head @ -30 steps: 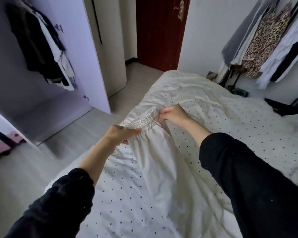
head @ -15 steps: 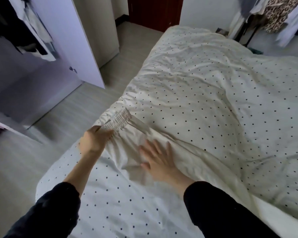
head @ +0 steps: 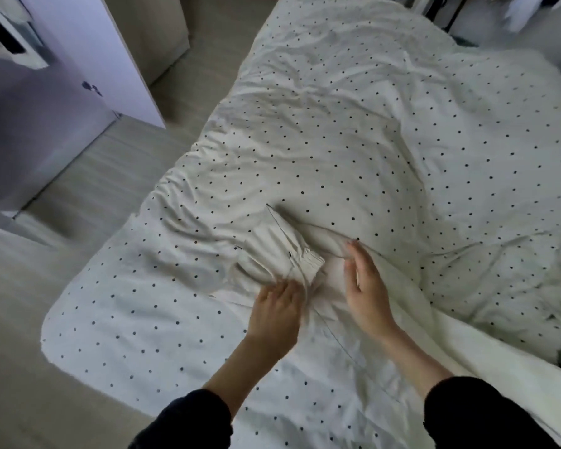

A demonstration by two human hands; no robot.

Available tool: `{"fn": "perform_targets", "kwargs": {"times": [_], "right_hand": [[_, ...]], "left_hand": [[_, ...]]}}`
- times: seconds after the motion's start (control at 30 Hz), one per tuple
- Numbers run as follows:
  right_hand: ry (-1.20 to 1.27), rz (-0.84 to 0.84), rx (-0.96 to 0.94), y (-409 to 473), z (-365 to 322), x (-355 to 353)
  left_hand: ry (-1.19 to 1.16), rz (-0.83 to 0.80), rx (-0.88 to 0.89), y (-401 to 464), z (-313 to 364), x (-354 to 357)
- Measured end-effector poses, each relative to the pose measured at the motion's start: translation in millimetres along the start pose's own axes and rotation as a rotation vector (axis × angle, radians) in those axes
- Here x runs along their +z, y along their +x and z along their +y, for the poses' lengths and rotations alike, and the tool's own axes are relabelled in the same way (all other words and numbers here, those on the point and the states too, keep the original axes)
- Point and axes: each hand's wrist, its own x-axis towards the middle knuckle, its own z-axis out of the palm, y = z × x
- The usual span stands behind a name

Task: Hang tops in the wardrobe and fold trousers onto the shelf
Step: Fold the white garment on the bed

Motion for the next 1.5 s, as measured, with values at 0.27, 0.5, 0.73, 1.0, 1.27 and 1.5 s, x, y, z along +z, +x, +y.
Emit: {"fn": "perform_targets", "kwargs": {"times": [0.27,0.5,0.73,1.0,1.27,1.5], "right_hand": [[-0.527,-0.210,-0.327,-26.7,42.1,63.5],[-0.695,-0.285,-0.347,-16.2,60.6,58.7],[-0.626,-0.427,-0.243,-27.7,49.2,43.8],[0.477,-0.481,0.503,-77.0,69.2,-60.2],[0.543,-0.383,0.598,-130.0,119.6,-88.0],[0.280,-0.570,0.352,-118.3,138.3,-46.1]], "left_hand": [[-0.383,0.266,-0.397,23.8,-67.6,-47.6],[-0.699,-0.410,-0.582,57.8,-117.1,-11.3],[-0.543,-0.178,-0.504,55.5,-55.2,-48.9],[-0.151,-0.254,-0.123,9.8,91.0,-59.8],[0.018,-0.462,0.129,-22.2,155.4,40.3],[-0.327,-0.095,-0.375,10.8,89.5,45.2]]}}
